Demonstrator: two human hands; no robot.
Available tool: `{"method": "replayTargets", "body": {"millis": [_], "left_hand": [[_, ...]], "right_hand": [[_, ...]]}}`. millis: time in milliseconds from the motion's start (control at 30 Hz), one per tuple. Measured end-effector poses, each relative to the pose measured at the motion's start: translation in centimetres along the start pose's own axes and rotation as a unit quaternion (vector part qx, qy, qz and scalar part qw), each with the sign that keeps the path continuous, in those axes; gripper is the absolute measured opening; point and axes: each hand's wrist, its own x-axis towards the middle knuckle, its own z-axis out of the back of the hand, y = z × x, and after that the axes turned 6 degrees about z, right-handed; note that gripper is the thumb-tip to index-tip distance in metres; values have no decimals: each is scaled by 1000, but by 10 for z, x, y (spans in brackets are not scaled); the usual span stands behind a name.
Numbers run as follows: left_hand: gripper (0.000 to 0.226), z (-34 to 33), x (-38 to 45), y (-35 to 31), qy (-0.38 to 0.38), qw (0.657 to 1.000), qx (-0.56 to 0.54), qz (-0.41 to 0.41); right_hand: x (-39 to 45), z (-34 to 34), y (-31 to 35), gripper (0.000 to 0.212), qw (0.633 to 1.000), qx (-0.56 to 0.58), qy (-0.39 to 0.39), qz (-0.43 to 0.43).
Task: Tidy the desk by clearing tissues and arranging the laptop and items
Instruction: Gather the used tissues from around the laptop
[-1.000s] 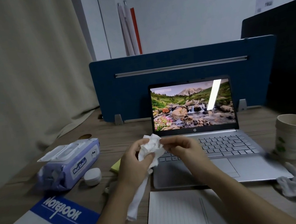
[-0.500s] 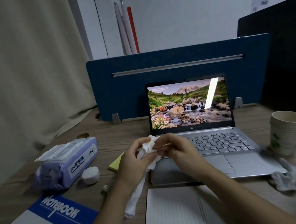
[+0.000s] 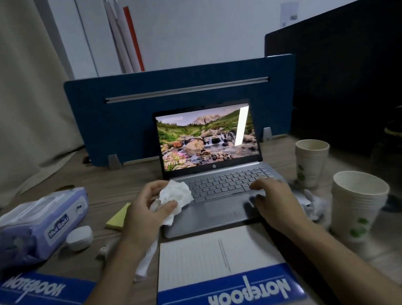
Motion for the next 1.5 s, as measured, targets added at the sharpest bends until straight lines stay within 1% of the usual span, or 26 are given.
{"method": "replayTargets", "body": {"millis": [100, 233, 400, 533, 633, 667, 733, 767, 833, 867, 967, 1033, 1067, 1133, 1200, 1300, 1367, 1500], "left_hand": [[43, -4, -6, -3, 9, 1000, 12, 2], [42, -10, -14, -8, 10, 999, 44, 5], [42, -7, -15, -9, -2, 999, 49, 5], [40, -6, -15, -7, -2, 999, 49, 8], [40, -6, -14, -6, 1, 999, 49, 9], [40, -6, -14, -7, 1, 999, 49, 9], [40, -6, -14, -6, 4, 999, 44, 10], [41, -7, -14, -6, 5, 999, 42, 12], [41, -7, -14, -7, 7, 999, 39, 16], [42, -8, -13, -7, 9, 999, 35, 17], [42, -11, -14, -9, 11, 1000, 15, 19], [42, -12, -14, -10, 13, 1000, 0, 25], [41, -13, -14, -11, 13, 999, -7, 30], [41, -13, -14, -13, 12, 999, -19, 35], [40, -13, -13, -15, 12, 999, -33, 35], [38, -12, -12, -16, 10, 998, -49, 32], [37, -11, -10, -16, 2, 998, -52, 37], [47, -11, -7, -15, 13, 997, -62, 53]], "right_hand": [[-20, 11, -8, 25, 996, -94, 7, -12], [-40, 23, -12, 27, 988, -154, 15, -20], [-52, 30, -13, 27, 989, -122, 64, -62], [-53, 31, -17, 36, 995, -68, 36, -59], [-54, 31, -18, 44, 999, -24, -17, -30], [-54, 31, -16, 44, 999, -8, -45, -12], [-51, 32, -9, 36, 995, 35, -94, 26], [-49, 32, -4, 31, 992, 77, -99, 33], [-44, 31, 9, 25, 978, 198, -65, 21], [-40, 30, 15, 23, 964, 259, -50, 12], [-25, 21, 37, 19, 906, 423, -6, -28], [-11, 12, 54, 20, 868, 495, 31, -38], [-4, 6, 63, 20, 860, 507, 48, -35], [11, -6, 81, 17, 867, 493, 77, -17], [24, -19, 96, 13, 883, 462, 87, -2], [39, -33, 106, 12, 904, 421, 81, 7], [42, -41, 106, 13, 910, 407, 74, 9], [41, -54, 98, 13, 917, 395, 60, 14]]}}
